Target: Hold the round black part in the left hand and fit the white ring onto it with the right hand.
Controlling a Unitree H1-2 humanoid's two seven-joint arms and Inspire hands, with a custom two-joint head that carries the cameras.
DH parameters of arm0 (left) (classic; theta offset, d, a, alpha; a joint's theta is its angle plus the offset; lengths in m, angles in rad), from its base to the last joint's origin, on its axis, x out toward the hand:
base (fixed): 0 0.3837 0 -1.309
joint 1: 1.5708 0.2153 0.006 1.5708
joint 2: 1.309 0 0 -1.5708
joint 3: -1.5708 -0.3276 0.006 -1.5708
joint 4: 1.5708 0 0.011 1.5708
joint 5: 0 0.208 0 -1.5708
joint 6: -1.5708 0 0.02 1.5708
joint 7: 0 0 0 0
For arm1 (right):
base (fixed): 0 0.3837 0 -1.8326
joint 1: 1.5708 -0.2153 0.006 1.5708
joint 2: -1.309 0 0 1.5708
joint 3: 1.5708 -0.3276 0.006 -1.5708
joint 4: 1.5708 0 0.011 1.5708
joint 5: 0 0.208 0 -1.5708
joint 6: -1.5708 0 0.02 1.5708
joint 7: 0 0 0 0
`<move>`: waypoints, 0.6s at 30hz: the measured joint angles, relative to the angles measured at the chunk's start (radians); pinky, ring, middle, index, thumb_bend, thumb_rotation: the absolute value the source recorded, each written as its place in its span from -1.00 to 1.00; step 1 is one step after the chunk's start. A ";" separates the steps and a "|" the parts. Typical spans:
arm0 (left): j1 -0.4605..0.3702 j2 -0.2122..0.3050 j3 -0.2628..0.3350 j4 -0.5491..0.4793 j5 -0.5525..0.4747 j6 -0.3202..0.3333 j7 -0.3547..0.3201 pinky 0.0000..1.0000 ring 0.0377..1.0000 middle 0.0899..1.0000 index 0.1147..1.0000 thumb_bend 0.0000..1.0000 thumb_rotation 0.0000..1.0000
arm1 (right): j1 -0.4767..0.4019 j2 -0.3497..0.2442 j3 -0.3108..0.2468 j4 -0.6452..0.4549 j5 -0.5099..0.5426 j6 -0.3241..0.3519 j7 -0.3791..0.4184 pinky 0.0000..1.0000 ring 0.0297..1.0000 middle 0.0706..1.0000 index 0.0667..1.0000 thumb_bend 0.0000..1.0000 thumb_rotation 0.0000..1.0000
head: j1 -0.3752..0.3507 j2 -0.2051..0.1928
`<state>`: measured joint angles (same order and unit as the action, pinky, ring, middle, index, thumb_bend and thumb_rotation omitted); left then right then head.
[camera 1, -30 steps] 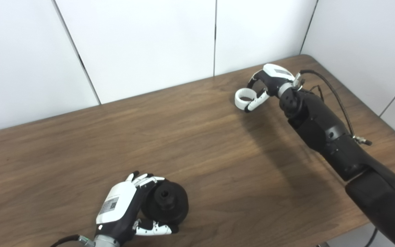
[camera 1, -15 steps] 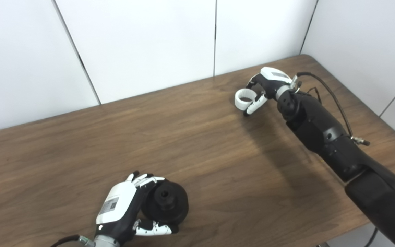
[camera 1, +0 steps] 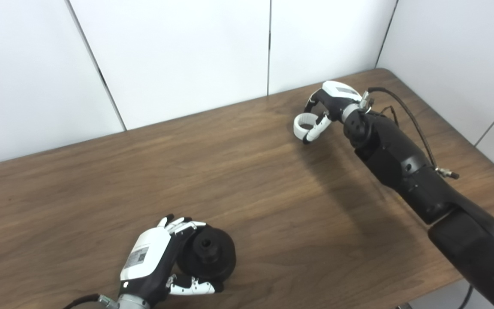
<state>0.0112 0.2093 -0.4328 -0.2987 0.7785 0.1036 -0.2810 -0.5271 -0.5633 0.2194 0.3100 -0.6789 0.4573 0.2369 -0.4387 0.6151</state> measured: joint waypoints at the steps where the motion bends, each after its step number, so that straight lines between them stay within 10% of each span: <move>1: 0.000 0.000 0.000 -0.001 0.001 0.000 -0.001 1.00 0.77 0.51 -0.17 0.05 -0.90 | 0.001 0.000 0.000 0.000 0.000 -0.004 -0.009 1.00 0.79 0.55 -0.10 0.05 -0.72 | 0.000 0.000; 18: 0.006 -0.011 -0.010 -0.019 0.031 0.016 -0.007 1.00 0.78 0.51 -0.17 0.05 -0.89 | 0.016 -0.017 0.017 -0.038 -0.006 -0.044 -0.014 1.00 0.78 0.56 -0.10 0.05 -0.72 | 0.086 0.050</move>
<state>0.0168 0.1987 -0.4425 -0.3172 0.8092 0.1198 -0.2880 -0.5116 -0.5803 0.2360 0.2724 -0.6852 0.4132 0.2231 -0.3530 0.6656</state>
